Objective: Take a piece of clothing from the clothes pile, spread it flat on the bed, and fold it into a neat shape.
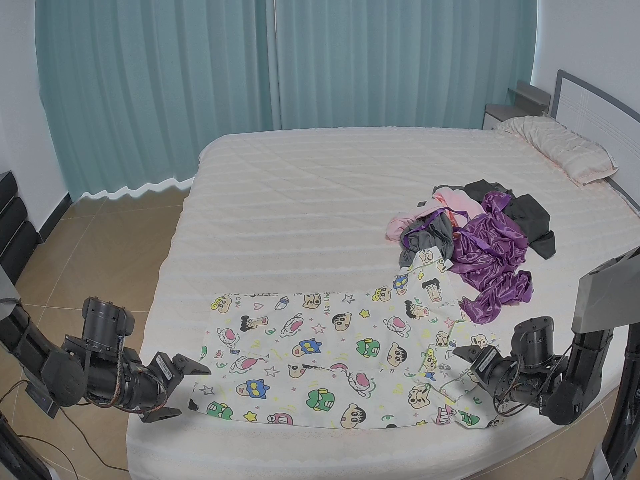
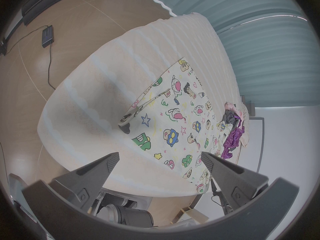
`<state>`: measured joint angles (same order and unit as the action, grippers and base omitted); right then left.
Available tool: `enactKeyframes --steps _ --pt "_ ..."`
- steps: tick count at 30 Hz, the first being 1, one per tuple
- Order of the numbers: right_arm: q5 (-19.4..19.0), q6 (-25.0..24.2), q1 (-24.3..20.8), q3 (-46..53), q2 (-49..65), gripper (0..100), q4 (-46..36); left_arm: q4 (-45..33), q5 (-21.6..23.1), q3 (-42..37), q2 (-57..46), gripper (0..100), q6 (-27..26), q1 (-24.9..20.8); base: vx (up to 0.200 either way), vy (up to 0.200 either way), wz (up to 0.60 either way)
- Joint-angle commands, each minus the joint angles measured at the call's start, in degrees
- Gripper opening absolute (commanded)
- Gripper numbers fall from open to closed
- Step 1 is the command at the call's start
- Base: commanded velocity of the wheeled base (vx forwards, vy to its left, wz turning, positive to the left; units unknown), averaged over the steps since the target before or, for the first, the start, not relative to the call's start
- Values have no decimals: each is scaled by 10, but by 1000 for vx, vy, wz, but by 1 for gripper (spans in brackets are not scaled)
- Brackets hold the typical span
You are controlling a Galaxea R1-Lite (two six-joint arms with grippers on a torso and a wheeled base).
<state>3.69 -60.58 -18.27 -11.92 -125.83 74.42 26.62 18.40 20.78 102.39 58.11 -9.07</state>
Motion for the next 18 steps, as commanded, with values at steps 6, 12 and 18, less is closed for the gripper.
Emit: enactKeyframes --steps 6,12,18 --pt "1 -2 3 50 -32 100 66 4 4 -21 -4 100 2 -5 0 0 0" --pt "-4 -2 4 55 -46 100 81 4 4 -22 -3 100 2 -8 0 0 0" --pt "-1 -2 12 52 -91 100 116 4 4 -22 -2 100 2 -9 0 0 0"
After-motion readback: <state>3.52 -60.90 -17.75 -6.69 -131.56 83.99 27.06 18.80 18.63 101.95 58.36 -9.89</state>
